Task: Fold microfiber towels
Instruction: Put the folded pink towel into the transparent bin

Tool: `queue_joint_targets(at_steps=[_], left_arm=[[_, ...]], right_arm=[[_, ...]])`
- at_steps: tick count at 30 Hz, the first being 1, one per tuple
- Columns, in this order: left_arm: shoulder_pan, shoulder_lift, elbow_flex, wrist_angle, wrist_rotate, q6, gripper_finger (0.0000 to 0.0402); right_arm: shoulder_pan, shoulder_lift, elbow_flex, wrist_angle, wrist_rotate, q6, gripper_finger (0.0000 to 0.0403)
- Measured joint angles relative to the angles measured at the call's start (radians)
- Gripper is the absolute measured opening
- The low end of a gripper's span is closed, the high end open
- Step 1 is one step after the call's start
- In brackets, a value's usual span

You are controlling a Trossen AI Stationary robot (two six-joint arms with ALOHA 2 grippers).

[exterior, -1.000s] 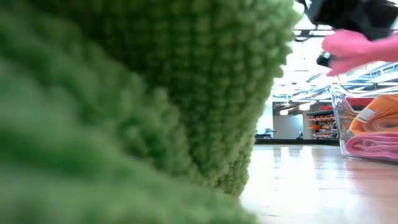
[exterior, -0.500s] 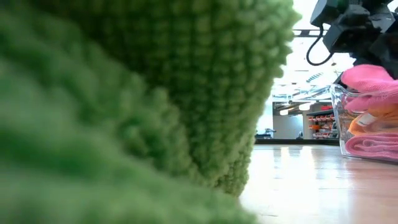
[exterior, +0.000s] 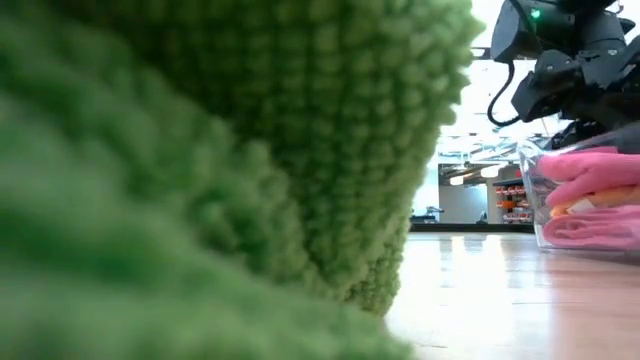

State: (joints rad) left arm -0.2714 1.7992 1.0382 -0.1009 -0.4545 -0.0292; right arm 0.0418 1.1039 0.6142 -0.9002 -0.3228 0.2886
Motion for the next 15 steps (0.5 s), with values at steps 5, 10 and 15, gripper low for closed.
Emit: queue_joint_targets(at_steps=[5,10,15], left_arm=[[0.0,0.0,0.001,0.008,0.0,0.0,0.0045],[-0.001,0.0,0.001,0.008,0.0,-0.001,0.0038],[-0.001,0.0,0.001,0.004,0.015,-0.003,0.0034]], right_arm=[[0.038,0.055,0.055,-0.035,0.018,0.006,0.0175],[0.071,0.048,0.14,-0.068,0.085,0.014,0.0196],[0.114,0.047,0.162,-0.097,0.116,0.014,0.0196]])
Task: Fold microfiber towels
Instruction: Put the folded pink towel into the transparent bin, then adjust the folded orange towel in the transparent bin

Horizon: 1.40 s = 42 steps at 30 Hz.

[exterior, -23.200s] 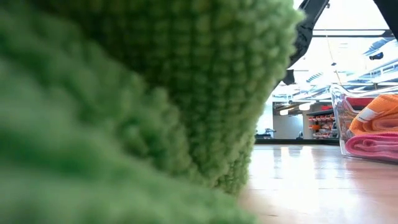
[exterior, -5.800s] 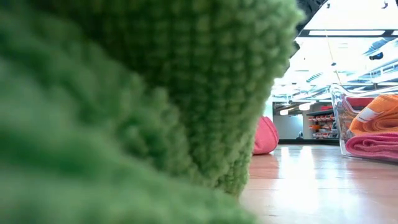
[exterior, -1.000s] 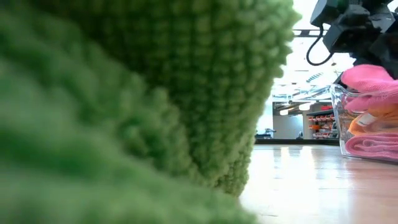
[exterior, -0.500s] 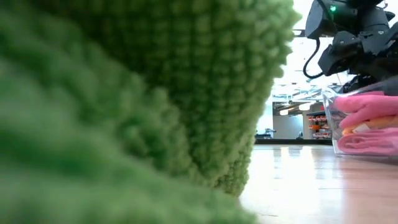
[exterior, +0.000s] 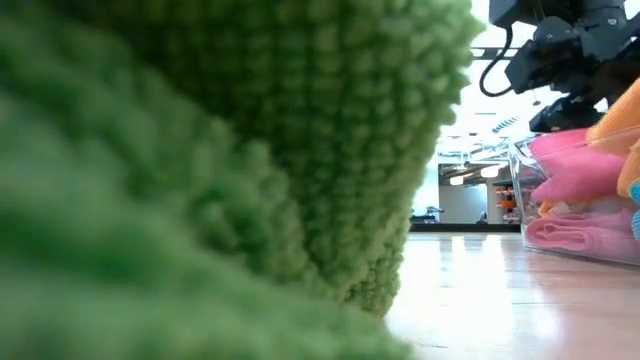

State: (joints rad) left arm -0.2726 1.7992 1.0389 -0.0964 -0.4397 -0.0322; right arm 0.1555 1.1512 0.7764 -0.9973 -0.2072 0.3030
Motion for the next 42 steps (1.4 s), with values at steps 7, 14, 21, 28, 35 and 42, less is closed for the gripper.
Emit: queue_joint_targets(at_steps=[7,14,21,28,35,42], left_arm=[[0.0,0.0,0.0,-0.001,0.001,0.0,0.0033],[-0.001,0.0,0.0,-0.001,0.002,0.001,0.0023],[-0.002,0.0,0.0,-0.003,0.003,0.003,0.003],[-0.002,0.0,0.0,-0.009,0.021,-0.007,0.0027],[-0.002,0.0,0.0,-0.008,0.025,-0.007,0.0017],[-0.002,0.0,0.0,-0.006,0.025,-0.007,0.0024]], right_arm=[[0.004,-0.001,0.045,-0.115,0.027,0.031,0.0196],[0.002,-0.002,0.113,-0.19,0.069,0.028,0.0196],[0.012,-0.003,0.226,-0.261,0.103,0.067,0.0196],[0.157,0.003,0.175,-0.01,0.007,0.125,0.0195],[0.34,0.039,0.146,0.147,0.049,0.287,0.0195],[0.466,0.217,0.155,0.19,0.025,0.413,0.0195]])
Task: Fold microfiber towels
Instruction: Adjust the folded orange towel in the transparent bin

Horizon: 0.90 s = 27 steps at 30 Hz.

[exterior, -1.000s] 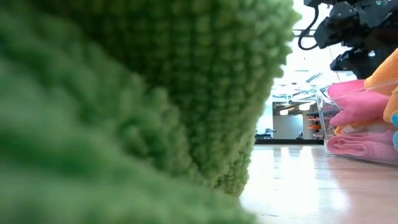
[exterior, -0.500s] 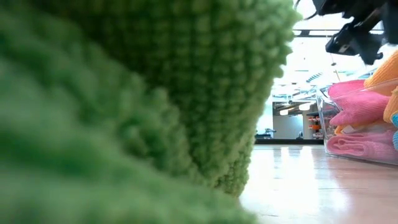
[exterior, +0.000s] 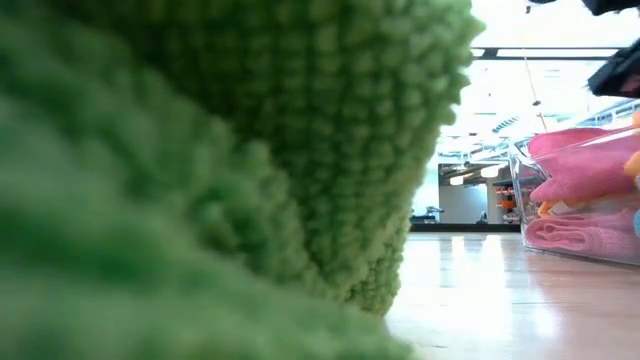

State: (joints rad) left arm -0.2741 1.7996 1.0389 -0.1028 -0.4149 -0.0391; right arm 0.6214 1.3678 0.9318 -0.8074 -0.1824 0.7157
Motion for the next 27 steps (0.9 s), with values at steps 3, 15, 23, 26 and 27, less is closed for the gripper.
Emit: queue_joint_targets(at_steps=[3,15,23,26,27], left_arm=[[0.0,0.0,0.0,0.0,0.0,-0.002,0.002],[0.0,0.0,0.0,-0.001,0.0,-0.042,0.0021],[0.002,0.0,0.0,-0.002,0.0,-0.055,0.0033],[0.002,0.0,0.0,-0.003,0.0,-0.055,0.0029],[0.002,0.0,0.0,-0.003,0.0,-0.055,0.0027]], right_arm=[[0.043,0.065,0.033,0.022,-0.013,0.016,0.0195],[0.102,0.254,0.045,0.037,0.004,0.092,0.0188],[0.076,0.207,0.039,0.023,-0.037,0.148,0.0168],[0.074,0.142,0.038,-0.011,-0.001,0.224,0.0165],[0.074,0.122,0.038,-0.028,0.006,0.243,0.0165]])
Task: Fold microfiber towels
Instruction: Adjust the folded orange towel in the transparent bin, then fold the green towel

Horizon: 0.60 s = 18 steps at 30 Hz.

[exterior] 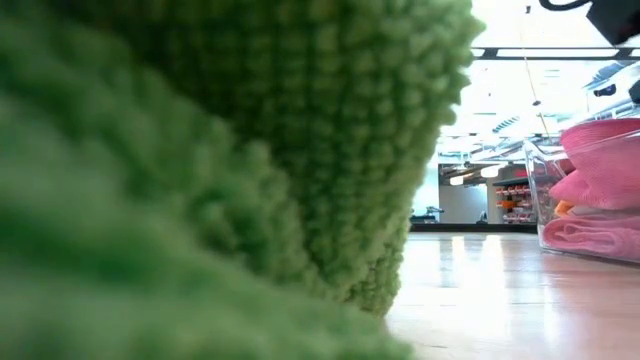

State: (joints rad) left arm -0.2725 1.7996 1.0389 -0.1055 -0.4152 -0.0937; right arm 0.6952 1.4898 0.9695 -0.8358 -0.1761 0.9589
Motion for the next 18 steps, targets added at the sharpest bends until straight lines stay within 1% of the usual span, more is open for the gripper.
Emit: queue_joint_targets(at_steps=[3,7,13,16,18], left_arm=[[0.0,0.0,0.0,0.0,0.0,0.0,0.0021],[0.0,0.0,0.0,0.0,0.008,0.0,0.0019],[0.0,0.0,0.0,-0.001,0.132,0.007,0.0024],[0.0,0.0,0.0,0.0,0.202,0.009,0.0021],[0.0,0.0,0.0,0.0,0.274,0.02,0.0018]], right_arm=[[0.0,-0.057,0.0,-0.029,0.015,0.032,0.0165],[-0.006,-0.112,0.0,-0.046,0.079,0.045,0.0165],[-0.039,-0.129,0.034,-0.077,0.131,-0.045,0.0165],[-0.06,-0.129,0.053,-0.042,0.192,-0.152,0.0165],[-0.085,-0.129,0.057,0.014,0.227,-0.244,0.0165]])
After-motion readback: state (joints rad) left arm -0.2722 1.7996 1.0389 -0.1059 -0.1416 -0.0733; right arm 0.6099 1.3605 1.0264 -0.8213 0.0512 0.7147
